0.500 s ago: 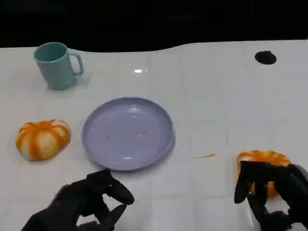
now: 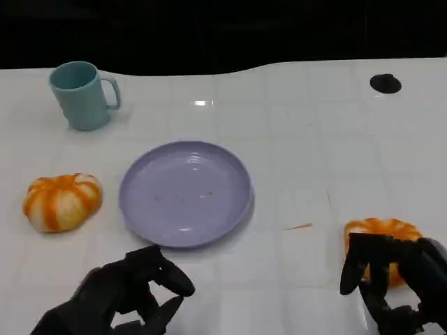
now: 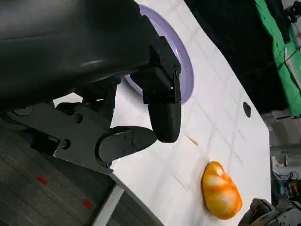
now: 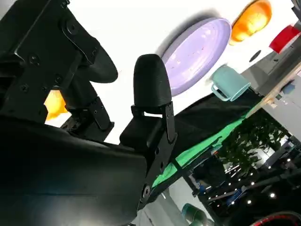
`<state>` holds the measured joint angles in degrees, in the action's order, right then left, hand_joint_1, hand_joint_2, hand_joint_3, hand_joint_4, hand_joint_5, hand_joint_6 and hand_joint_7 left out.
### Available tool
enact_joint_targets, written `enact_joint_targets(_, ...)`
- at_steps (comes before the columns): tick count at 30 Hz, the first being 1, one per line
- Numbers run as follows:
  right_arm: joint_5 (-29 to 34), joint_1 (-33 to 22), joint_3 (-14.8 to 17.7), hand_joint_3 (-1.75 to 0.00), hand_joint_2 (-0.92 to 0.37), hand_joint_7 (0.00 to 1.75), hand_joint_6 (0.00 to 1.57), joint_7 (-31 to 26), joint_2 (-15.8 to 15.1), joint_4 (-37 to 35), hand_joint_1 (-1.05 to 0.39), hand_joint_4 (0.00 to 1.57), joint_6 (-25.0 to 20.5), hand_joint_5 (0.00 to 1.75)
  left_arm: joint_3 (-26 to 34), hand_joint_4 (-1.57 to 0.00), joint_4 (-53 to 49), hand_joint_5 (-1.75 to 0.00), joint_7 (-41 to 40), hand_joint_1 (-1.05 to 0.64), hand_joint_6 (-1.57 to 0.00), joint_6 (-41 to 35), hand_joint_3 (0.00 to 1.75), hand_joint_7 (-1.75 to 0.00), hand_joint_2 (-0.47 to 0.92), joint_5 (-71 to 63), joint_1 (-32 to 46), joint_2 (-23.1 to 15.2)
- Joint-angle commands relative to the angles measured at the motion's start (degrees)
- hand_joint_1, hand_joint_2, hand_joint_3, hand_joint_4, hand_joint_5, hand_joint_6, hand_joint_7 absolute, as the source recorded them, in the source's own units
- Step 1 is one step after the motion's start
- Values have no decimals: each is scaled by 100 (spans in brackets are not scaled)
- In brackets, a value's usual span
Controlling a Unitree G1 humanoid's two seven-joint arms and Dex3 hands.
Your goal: Grasp the bread from the table and place it into the plate.
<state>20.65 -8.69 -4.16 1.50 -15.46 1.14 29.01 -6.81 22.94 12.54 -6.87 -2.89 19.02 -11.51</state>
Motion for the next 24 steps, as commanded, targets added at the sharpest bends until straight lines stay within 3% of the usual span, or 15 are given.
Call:
enact_joint_targets(1,-41,31,44,-161,-12,139,88,0,-71,42,6,95,-28,175,27,-61,-56,-175,29,-23,-63,15,63,-127,82,20,8,-43)
enact_joint_targets(12,-104,-1,58,-158,-16,133,87,89,-85,158,8,93,-150,175,42,-62,-71,-175,38,-24,-63,33,61,-126,83,20,18,-63)
enact_joint_targets(18,-121,-5,131,-133,-23,115,84,214,-99,497,2,85,-572,171,53,-62,-116,-175,37,-26,-63,72,61,-126,83,7,1,-75)
enact_joint_targets(20,27,-26,153,-126,-22,107,85,219,-142,683,-1,83,-764,166,65,-61,-113,-175,42,-26,-63,75,60,-126,83,26,8,-74)
enact_joint_targets(24,492,-57,184,-115,-25,84,85,369,-342,1161,-11,79,-1286,135,74,-61,-101,-175,48,-25,-63,51,60,-126,83,58,21,-62)
